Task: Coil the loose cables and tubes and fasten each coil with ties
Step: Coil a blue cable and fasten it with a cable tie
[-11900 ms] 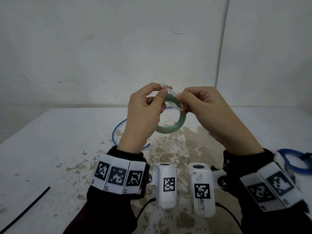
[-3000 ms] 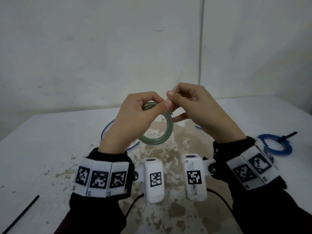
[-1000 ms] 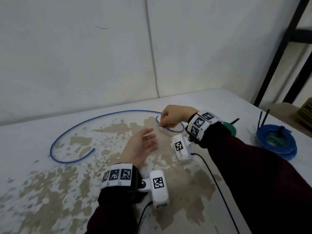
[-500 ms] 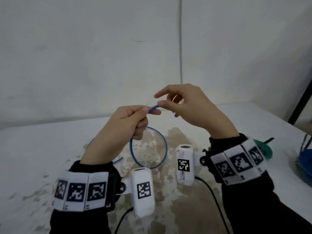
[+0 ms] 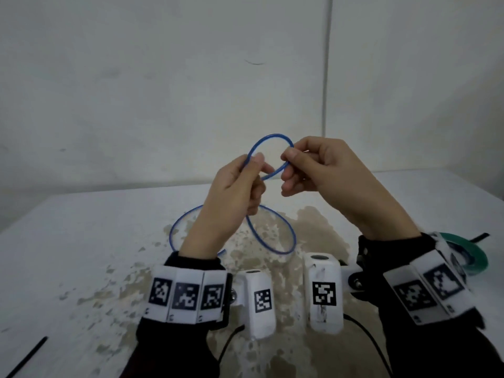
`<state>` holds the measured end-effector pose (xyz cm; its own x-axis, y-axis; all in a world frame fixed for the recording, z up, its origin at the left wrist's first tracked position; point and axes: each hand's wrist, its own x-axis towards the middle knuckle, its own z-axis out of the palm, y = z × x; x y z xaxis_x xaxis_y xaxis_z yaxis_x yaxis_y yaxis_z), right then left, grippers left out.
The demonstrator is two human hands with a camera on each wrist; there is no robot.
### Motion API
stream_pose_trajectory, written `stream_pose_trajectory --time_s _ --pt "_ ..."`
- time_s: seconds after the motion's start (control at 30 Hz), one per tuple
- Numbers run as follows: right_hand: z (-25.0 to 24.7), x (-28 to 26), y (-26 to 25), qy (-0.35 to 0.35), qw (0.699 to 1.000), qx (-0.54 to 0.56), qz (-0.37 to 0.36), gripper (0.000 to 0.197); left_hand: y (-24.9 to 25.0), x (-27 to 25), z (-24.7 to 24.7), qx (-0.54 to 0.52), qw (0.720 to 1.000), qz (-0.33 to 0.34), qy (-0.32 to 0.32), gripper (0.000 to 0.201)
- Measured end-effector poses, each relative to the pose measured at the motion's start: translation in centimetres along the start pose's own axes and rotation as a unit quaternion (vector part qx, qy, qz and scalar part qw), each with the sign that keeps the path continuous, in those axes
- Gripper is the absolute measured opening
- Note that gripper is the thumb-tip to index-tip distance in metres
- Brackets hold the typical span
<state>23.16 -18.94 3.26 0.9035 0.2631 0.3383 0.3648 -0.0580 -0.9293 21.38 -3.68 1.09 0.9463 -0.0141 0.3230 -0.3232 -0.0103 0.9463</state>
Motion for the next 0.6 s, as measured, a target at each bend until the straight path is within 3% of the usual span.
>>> stream_pose_trajectory --time_s 0.1,0.27,0.4,0.5,0.6 --pt "0.23 -0.02 -0.04 0.013 0.998 0.064 0.02 0.017 -0.28 0.01 0.52 -0.065 0.998 0.005 -0.015 0.013" --pt "0.68 -0.25 -0.26 -0.021 0.993 0.113 0.034 0.02 -0.5 0.23 0.27 -0.157 0.987 0.018 -0.001 0.025" --pt "0.73 -0.42 -0.31 -0.05 0.997 0.047 0.042 0.017 -0.77 0.28 0.19 -0.126 0.99 0.039 0.049 0.031" --pt "0.45 -0.44 -0.12 -0.048 0.997 -0.039 0.038 0.011 -0.85 0.15 0.09 -0.113 0.993 0.017 0.038 0.032" --pt "0.01 -0.28 -0.01 -0.014 0.995 -0.097 0.016 0.024 -0.54 0.01 -0.12 -0.046 0.999 0.0 0.013 0.036"
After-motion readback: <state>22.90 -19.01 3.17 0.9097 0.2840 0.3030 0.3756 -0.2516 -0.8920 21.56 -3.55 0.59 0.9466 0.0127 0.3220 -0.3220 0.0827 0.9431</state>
